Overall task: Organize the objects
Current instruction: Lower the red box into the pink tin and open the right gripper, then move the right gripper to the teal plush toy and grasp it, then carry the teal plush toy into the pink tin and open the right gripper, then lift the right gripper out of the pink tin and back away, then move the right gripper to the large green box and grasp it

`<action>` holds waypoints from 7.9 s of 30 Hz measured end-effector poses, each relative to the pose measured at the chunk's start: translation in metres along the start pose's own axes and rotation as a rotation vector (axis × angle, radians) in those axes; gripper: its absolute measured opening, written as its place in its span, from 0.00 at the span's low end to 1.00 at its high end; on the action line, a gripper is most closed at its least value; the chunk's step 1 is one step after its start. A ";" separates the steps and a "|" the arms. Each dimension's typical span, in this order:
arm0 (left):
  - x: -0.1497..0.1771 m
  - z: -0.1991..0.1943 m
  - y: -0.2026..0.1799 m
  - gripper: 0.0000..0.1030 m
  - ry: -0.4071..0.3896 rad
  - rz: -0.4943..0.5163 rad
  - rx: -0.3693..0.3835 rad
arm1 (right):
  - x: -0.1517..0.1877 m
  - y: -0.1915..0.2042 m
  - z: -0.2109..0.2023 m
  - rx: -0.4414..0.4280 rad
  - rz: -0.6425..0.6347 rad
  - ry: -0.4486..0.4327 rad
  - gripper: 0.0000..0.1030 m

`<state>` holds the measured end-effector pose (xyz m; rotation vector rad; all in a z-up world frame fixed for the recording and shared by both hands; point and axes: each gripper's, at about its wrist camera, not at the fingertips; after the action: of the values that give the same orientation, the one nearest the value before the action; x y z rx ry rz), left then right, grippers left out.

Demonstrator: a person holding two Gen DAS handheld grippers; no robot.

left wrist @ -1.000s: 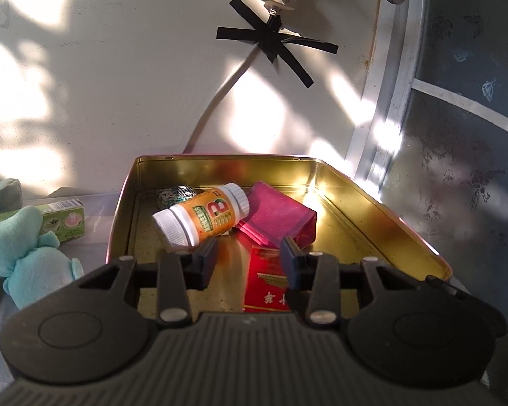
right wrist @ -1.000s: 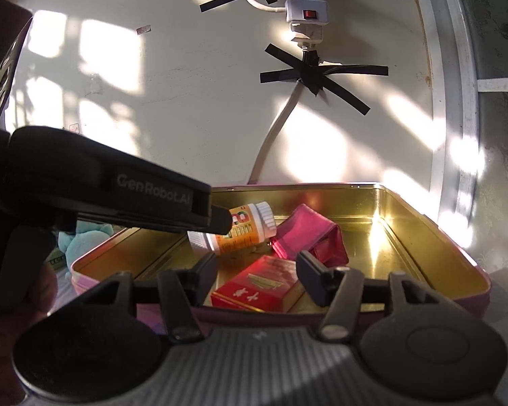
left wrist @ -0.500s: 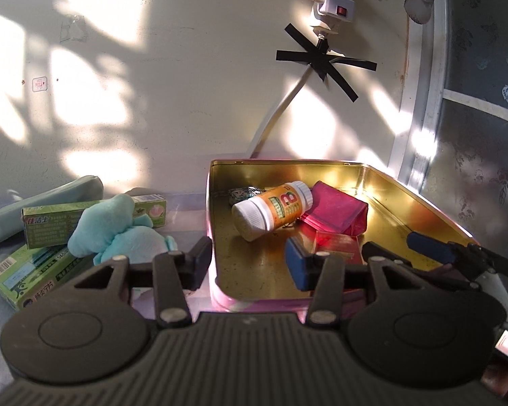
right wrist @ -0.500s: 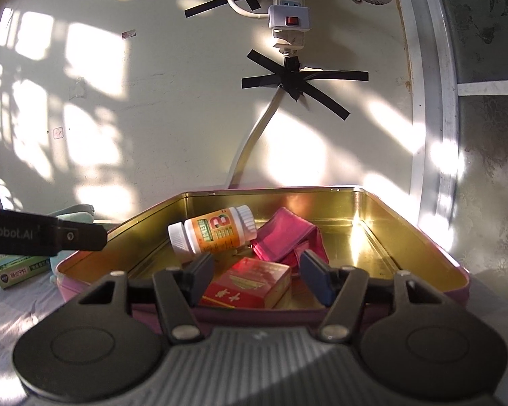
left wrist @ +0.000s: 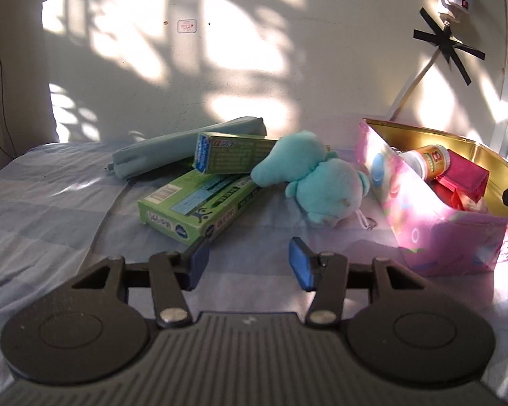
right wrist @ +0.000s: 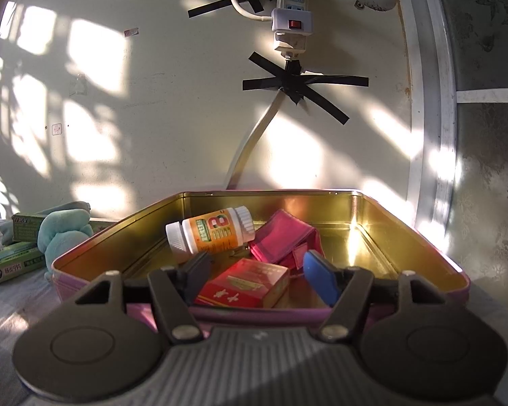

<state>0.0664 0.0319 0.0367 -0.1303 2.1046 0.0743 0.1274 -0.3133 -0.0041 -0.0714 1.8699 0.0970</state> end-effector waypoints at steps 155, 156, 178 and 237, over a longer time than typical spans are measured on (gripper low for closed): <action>0.033 -0.036 -0.035 0.58 -0.065 0.094 0.192 | 0.034 0.043 -0.082 -0.167 0.216 -0.036 0.61; 0.036 -0.036 -0.034 0.58 -0.068 0.097 0.185 | 0.037 0.045 -0.083 -0.156 0.212 -0.036 0.61; 0.043 -0.028 -0.018 0.58 -0.033 0.016 0.167 | 0.040 0.032 -0.080 -0.154 0.285 -0.025 0.68; 0.037 -0.018 0.193 0.68 -0.106 -0.493 -0.005 | 0.002 0.291 0.072 -0.298 0.025 0.461 0.87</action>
<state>0.0084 0.2191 0.0142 -0.6281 1.9127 -0.2048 0.1667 -0.0168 -0.0187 -0.2960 2.3035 0.4050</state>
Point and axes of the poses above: each gripper's, at about its wrist camera, not at the fingertips, and z roughly the way its jaws point, y to its left, x to its underside, and after that the axes turned 1 degree about -x, right-handed
